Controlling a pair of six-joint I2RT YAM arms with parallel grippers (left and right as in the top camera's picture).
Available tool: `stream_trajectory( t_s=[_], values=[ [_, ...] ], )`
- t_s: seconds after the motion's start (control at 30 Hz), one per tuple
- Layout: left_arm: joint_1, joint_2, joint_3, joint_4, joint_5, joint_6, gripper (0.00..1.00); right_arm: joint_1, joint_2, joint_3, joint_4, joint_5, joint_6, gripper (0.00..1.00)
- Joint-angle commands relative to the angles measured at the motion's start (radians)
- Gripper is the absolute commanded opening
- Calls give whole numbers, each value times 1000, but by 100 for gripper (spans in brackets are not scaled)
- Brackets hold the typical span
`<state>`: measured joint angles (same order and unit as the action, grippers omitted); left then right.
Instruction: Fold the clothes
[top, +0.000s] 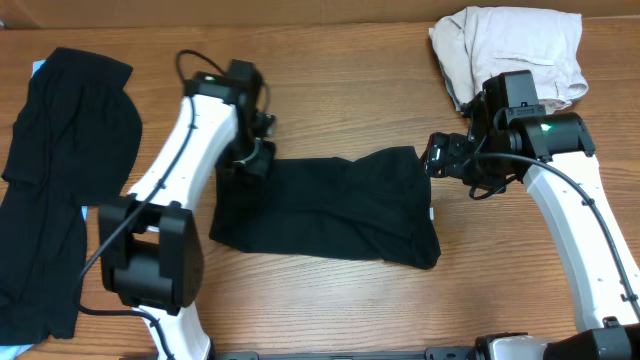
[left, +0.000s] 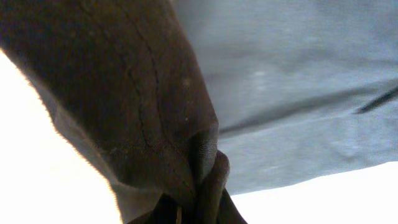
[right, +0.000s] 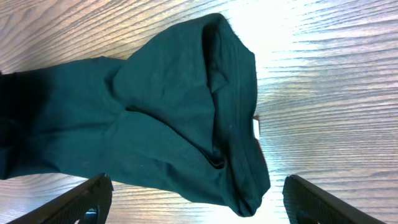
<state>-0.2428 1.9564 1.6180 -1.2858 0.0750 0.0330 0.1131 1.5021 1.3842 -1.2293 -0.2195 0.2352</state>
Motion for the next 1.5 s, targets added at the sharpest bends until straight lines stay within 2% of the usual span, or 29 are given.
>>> stream_trajectory(
  t_s=[0.0, 0.17, 0.3, 0.5, 0.57, 0.63, 0.7, 0.83, 1.07, 1.2, 1.3, 1.4, 1.47],
  values=[
    [-55, 0, 20, 15, 5, -66, 4, 5, -3, -6, 3, 20, 1, 91],
    [-99, 0, 20, 22, 7, -111, 4, 5, -3, -6, 6, 20, 1, 91],
    [-118, 0, 20, 28, 63, -116, 5, 5, -3, -6, 5, 20, 1, 91],
    [-135, 0, 20, 45, 162, -116, 16, 5, -3, -6, 6, 20, 1, 91],
    [-139, 0, 20, 39, 202, -116, 36, 5, -3, -6, 6, 20, 2, 92],
    [-139, 0, 20, 31, 252, -116, 48, 5, -3, -6, 4, 20, 2, 92],
    [-135, 0, 20, 25, 295, -115, 65, 5, -3, -6, 2, 20, 1, 92],
    [-123, 0, 21, 22, 274, -96, 84, 5, -3, -6, 2, 20, 1, 92],
    [-109, 0, 20, 36, 94, -54, 83, 6, -3, -12, -2, 19, 3, 92],
    [-104, 0, 20, 77, 0, -51, 87, 5, 2, -86, 23, 32, 37, 92],
    [-89, 0, 20, 126, -2, -53, 89, 3, 16, -183, 90, 23, 58, 93],
    [-76, 0, 20, 162, 0, -55, 91, 4, 46, -262, 169, -7, 58, 100],
    [-69, 0, 20, 177, -1, -55, 93, 4, 70, -301, 214, -11, 58, 100]
  ],
)
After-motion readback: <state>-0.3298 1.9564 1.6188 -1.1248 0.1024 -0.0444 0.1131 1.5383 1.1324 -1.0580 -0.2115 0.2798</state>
